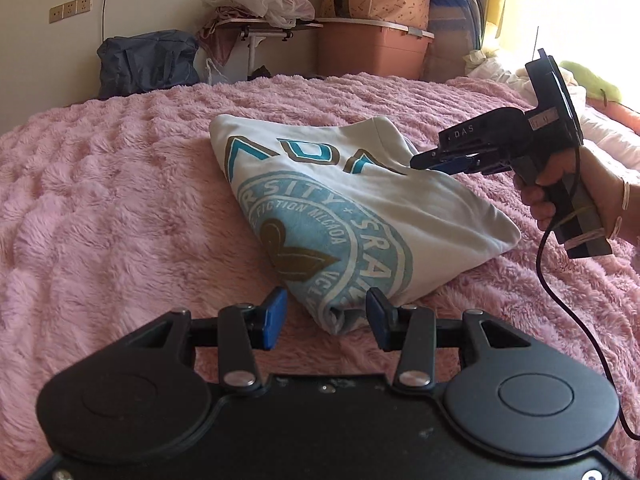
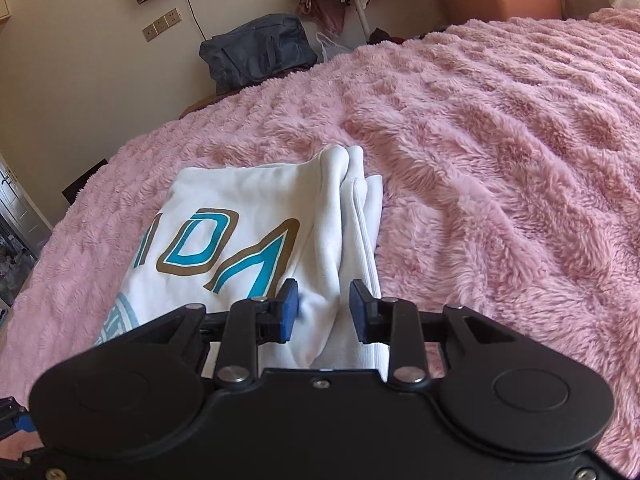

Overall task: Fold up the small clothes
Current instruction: 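Pinch the folded bundle edge with the right gripper and straighten it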

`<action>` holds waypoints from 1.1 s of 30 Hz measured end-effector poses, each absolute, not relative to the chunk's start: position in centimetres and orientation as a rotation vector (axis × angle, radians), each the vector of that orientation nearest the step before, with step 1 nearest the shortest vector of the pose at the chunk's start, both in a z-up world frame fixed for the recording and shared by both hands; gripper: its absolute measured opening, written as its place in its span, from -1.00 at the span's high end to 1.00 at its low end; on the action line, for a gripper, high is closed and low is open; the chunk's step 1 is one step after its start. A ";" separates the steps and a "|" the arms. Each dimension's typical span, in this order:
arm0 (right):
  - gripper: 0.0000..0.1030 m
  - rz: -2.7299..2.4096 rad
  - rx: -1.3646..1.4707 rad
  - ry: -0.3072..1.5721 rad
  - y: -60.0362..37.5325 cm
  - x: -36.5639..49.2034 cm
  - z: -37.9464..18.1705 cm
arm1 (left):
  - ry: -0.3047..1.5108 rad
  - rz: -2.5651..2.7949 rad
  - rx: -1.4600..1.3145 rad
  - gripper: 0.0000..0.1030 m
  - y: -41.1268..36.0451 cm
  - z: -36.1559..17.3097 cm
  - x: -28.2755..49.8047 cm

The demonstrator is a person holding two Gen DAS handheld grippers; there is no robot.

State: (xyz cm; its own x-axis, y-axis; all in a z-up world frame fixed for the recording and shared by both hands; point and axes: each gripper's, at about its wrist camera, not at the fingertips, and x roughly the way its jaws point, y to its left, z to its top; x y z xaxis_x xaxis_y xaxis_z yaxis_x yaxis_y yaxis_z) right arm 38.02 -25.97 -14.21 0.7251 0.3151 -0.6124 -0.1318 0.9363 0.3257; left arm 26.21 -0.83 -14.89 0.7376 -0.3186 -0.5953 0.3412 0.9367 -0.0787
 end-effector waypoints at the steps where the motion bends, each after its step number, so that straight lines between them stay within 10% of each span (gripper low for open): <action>1: 0.34 0.248 0.293 0.721 -26.2 38.1 -14.2 | 0.646 -0.369 0.054 0.11 -1.1 -15.2 26.1; 20: 0.16 0.276 0.288 0.713 -25.8 39.5 -14.5 | 0.656 -0.360 0.125 0.53 -2.1 -16.4 27.2; 26: 0.82 0.303 0.243 0.697 -24.9 39.8 -14.3 | 0.738 -0.232 0.163 0.85 -3.8 -16.3 27.6; 33: 0.93 0.253 0.143 0.629 -25.8 39.7 -12.8 | 0.765 -0.184 0.225 0.94 -4.4 -16.3 27.2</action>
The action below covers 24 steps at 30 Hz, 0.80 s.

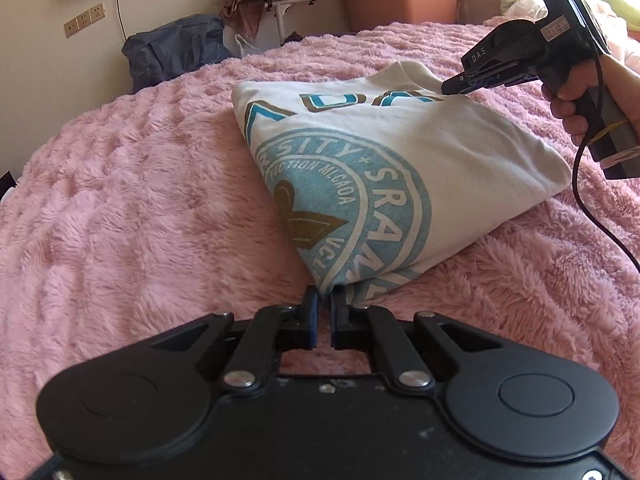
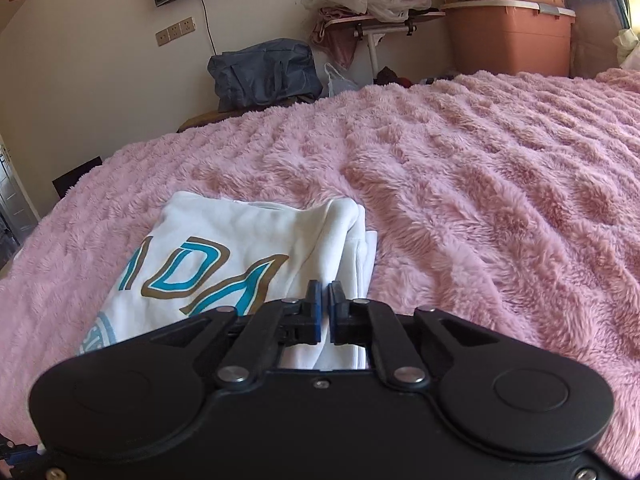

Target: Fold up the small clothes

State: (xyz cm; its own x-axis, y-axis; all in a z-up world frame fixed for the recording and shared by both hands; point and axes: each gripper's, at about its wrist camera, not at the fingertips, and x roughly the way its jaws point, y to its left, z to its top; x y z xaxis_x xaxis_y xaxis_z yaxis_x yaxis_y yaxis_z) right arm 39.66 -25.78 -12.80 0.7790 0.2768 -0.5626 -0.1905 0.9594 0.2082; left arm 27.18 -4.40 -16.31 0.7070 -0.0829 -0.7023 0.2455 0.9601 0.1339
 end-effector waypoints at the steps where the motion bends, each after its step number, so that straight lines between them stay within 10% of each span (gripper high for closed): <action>1: 0.94 0.261 0.158 0.650 -26.1 40.1 -13.5 | 0.767 -0.193 0.216 0.95 -4.1 -16.6 27.2; 24: 0.47 0.397 0.437 0.736 -29.1 36.4 -14.9 | 0.642 -0.194 0.153 0.73 -3.8 -15.1 25.8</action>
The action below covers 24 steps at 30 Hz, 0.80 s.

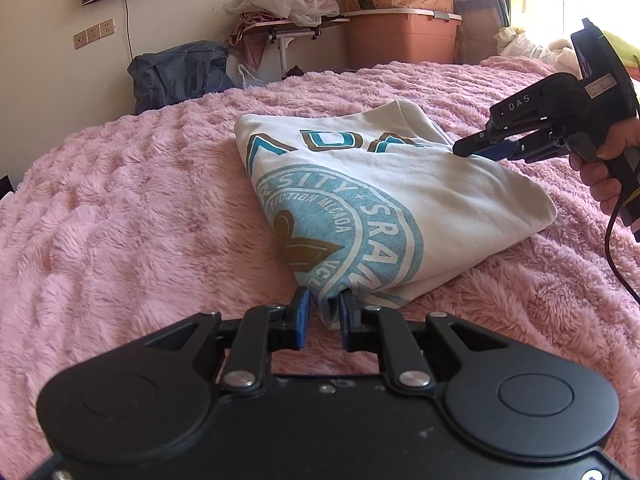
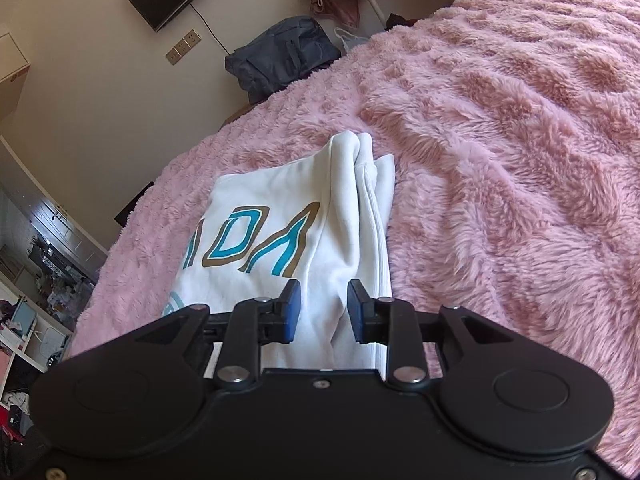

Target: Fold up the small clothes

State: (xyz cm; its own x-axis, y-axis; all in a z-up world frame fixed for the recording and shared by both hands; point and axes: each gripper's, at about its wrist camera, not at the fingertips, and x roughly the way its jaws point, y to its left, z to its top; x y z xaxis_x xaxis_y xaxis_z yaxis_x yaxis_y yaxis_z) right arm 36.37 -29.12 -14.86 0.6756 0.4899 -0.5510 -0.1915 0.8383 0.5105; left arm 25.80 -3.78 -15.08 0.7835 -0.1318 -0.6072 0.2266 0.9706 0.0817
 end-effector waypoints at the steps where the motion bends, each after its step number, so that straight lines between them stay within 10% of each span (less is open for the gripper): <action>1: 0.47 0.400 0.429 0.750 -28.8 36.5 -15.0 | 0.652 -0.191 0.161 0.73 -3.9 -15.1 26.0; 19: 0.86 0.376 0.272 0.740 -27.7 36.2 -15.4 | 0.770 -0.136 0.319 0.91 -5.5 -17.6 27.7; 22: 0.78 0.379 0.302 0.728 -28.2 36.1 -16.9 | 0.765 -0.158 0.306 0.83 -5.0 -16.9 27.3; 24: 0.39 0.379 0.393 0.707 -29.4 35.5 -16.4 | 0.772 -0.171 0.294 0.80 -4.3 -16.4 26.6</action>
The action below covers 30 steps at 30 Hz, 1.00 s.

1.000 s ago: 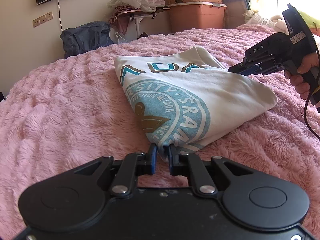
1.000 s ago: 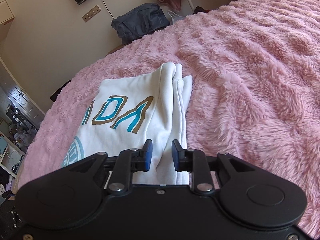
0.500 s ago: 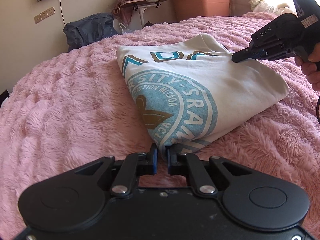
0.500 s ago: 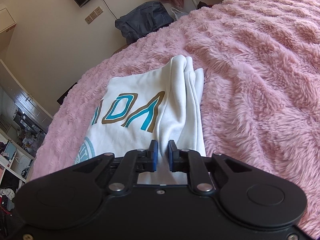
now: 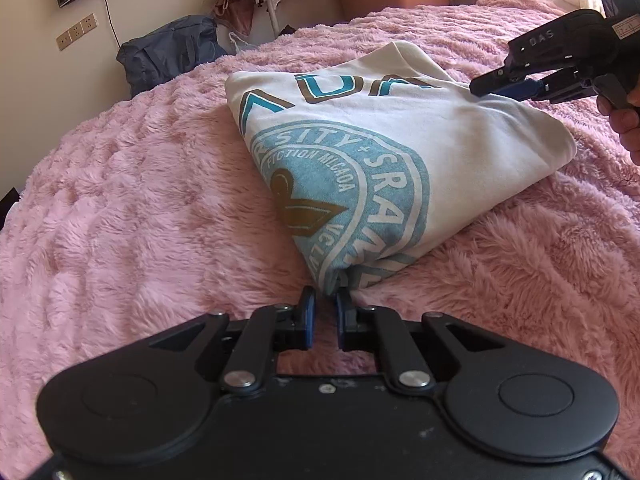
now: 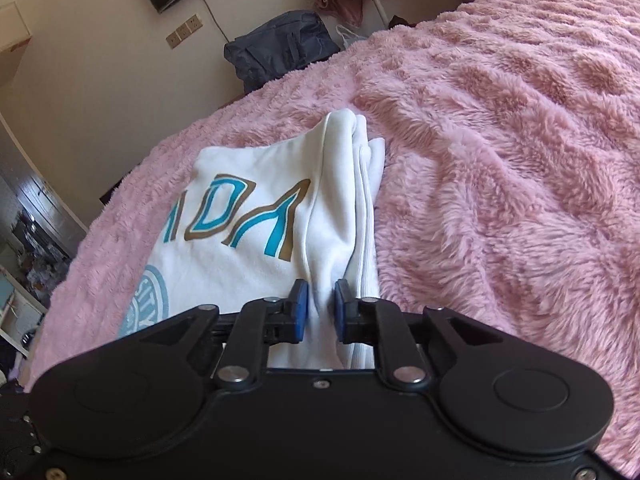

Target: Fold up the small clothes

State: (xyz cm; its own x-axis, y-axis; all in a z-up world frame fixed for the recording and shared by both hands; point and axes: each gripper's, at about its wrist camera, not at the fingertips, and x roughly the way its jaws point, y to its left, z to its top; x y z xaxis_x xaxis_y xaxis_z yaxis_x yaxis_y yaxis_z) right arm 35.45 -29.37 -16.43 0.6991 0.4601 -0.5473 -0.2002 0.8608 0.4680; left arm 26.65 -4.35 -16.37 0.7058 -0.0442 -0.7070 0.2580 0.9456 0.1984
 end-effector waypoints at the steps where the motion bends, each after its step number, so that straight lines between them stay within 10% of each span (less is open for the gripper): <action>1: 0.21 0.376 0.433 0.695 -30.1 34.6 -15.9 | 0.767 -0.171 0.297 0.78 -4.1 -16.2 26.3; 12: 0.18 0.402 0.518 0.747 -33.0 27.6 -16.2 | 0.620 -0.128 0.235 0.67 -3.5 -13.1 24.2; 15: 0.90 0.430 0.540 0.779 -32.2 28.3 -17.2 | 0.604 -0.159 0.152 0.57 -3.5 -11.9 25.1; 30: 0.94 0.348 0.440 0.806 -32.2 29.8 -18.7 | 0.753 -0.221 -0.155 0.47 -3.4 -15.1 31.1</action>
